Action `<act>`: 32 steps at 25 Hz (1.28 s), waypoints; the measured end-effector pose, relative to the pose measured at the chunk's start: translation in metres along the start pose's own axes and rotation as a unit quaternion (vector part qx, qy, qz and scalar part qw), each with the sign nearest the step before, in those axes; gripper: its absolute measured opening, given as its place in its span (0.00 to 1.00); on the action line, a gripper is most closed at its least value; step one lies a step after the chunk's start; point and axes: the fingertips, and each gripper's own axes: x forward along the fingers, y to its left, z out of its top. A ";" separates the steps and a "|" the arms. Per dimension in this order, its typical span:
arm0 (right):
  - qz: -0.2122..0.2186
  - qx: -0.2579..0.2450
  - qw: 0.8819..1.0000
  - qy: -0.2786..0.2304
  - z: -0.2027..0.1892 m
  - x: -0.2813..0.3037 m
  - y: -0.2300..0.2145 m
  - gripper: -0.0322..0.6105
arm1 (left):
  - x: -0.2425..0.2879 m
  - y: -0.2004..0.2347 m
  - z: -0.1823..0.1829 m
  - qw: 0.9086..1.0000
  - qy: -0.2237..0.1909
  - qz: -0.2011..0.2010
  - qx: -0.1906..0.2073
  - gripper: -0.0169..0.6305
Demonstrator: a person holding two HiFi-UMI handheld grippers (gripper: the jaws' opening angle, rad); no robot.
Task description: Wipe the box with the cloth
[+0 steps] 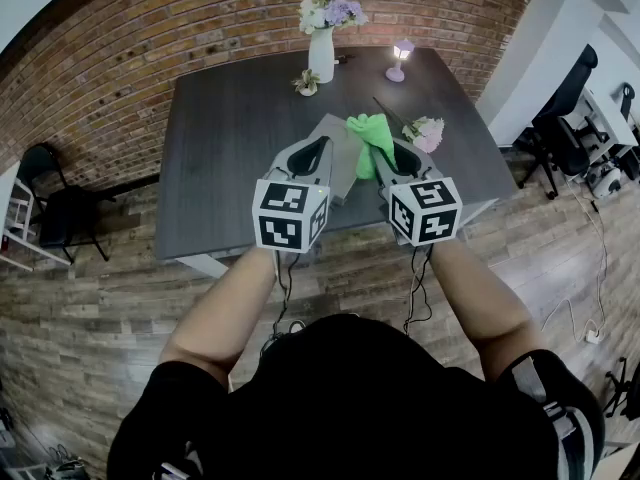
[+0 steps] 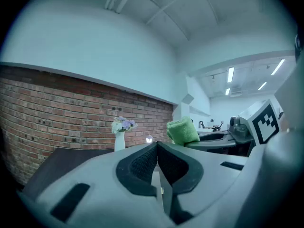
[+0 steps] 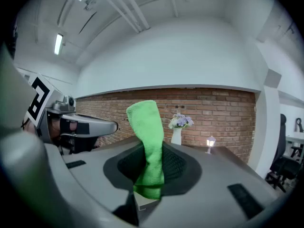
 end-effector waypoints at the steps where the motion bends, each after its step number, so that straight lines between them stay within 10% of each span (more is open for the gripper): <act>1: 0.001 0.001 1.000 0.001 -0.001 0.000 0.001 0.17 | -0.001 0.000 -0.001 1.000 0.000 0.001 -0.002 0.04; 32: 0.041 -0.037 0.998 0.033 -0.005 0.042 0.083 0.18 | -0.057 0.077 -0.040 0.998 0.014 0.018 -0.051 0.04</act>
